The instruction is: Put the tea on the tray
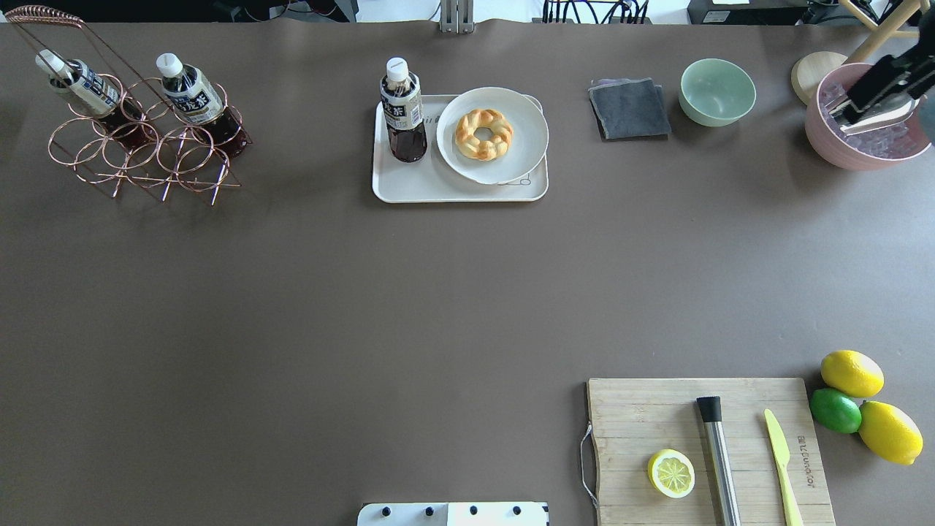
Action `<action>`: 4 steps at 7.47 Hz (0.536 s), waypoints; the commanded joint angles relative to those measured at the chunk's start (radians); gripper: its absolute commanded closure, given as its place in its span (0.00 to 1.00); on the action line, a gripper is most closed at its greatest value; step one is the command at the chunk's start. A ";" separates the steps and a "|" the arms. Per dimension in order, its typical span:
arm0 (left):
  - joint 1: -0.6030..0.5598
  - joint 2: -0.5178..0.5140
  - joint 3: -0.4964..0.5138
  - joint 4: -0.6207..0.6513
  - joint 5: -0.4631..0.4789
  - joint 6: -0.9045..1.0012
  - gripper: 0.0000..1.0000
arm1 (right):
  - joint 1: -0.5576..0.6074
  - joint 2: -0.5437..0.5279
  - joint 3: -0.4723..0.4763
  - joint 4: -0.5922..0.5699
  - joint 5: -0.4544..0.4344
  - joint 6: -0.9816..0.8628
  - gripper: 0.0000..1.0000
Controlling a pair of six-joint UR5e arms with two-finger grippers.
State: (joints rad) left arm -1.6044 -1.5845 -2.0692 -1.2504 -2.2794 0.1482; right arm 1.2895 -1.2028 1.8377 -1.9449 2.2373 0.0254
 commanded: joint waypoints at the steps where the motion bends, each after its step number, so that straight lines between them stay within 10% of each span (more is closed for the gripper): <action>1: -0.014 0.081 -0.002 0.026 -0.002 0.022 0.09 | 0.192 -0.177 -0.035 -0.003 0.004 -0.323 0.00; 4: -0.017 0.188 0.029 0.013 -0.006 0.024 0.09 | 0.352 -0.262 -0.101 0.004 -0.002 -0.487 0.00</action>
State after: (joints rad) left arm -1.6197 -1.4683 -2.0650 -1.2250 -2.2813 0.1710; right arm 1.5676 -1.4066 1.7570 -1.9478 2.2419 -0.3907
